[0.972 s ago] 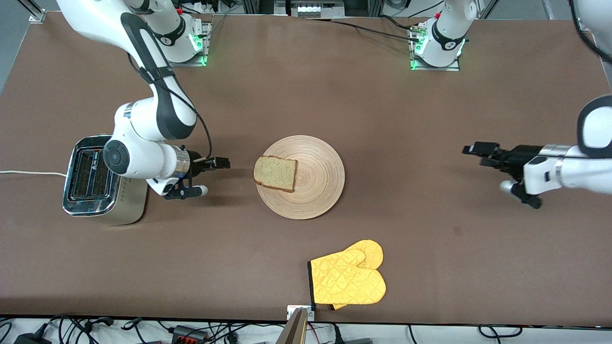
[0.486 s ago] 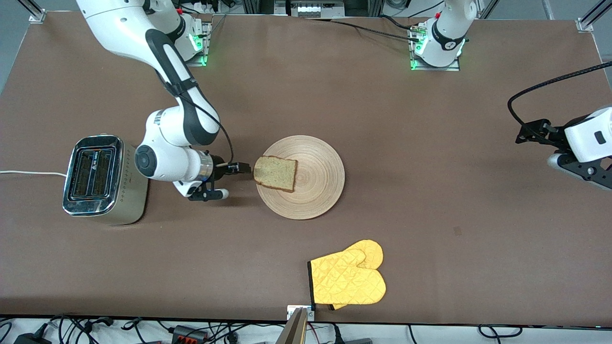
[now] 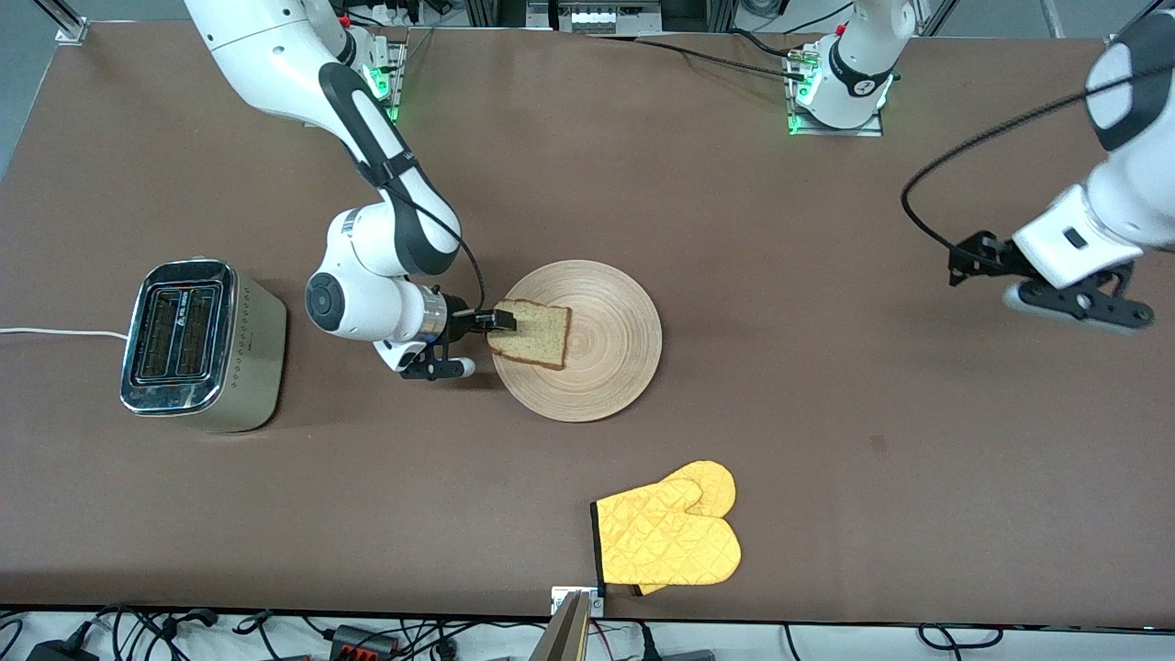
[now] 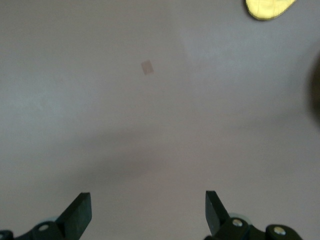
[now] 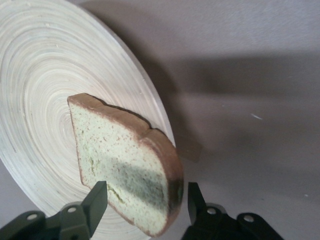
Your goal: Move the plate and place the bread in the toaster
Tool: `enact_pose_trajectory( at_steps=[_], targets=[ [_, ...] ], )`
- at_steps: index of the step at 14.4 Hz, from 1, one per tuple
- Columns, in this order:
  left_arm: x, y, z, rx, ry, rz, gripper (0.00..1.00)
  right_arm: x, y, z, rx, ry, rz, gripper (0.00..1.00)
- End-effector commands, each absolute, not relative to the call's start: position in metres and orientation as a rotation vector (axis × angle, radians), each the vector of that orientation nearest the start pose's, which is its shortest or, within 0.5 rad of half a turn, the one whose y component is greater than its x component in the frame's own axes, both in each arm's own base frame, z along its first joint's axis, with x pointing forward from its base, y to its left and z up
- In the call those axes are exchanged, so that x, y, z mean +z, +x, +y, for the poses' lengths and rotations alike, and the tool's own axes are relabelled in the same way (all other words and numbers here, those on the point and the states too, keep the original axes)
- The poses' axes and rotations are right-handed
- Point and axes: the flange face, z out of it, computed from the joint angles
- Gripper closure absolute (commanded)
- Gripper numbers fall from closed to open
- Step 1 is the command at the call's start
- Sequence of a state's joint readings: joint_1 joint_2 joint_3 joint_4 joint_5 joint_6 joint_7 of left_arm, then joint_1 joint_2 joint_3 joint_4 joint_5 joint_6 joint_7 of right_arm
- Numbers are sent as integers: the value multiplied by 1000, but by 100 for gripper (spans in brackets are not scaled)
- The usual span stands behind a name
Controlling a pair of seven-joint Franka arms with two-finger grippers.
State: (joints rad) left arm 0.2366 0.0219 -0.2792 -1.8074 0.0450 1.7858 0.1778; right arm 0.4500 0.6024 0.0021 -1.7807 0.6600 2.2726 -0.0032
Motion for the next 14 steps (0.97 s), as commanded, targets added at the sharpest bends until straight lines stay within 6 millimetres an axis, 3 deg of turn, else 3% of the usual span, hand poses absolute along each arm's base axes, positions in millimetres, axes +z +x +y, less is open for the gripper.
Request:
enact_pose_trajectory(
  at_steps=[1,6,9,11,14],
  targets=[
    [530,535,-23,113,-3118,317,0,211,582,297,269,-2676,19,37],
    [542,545,-22,71,-3114,316,0,211,584,291,257,-2712,-21,45],
    [534,552,2,92,-3149,182,0,211,586,287,248,-2750,-68,48],
    [538,548,-4,114,-3147,191,0,211,586,287,248,-2754,-74,50],
    [551,538,-25,115,-3134,171,0,211,585,290,249,-2754,-72,63]
  ],
)
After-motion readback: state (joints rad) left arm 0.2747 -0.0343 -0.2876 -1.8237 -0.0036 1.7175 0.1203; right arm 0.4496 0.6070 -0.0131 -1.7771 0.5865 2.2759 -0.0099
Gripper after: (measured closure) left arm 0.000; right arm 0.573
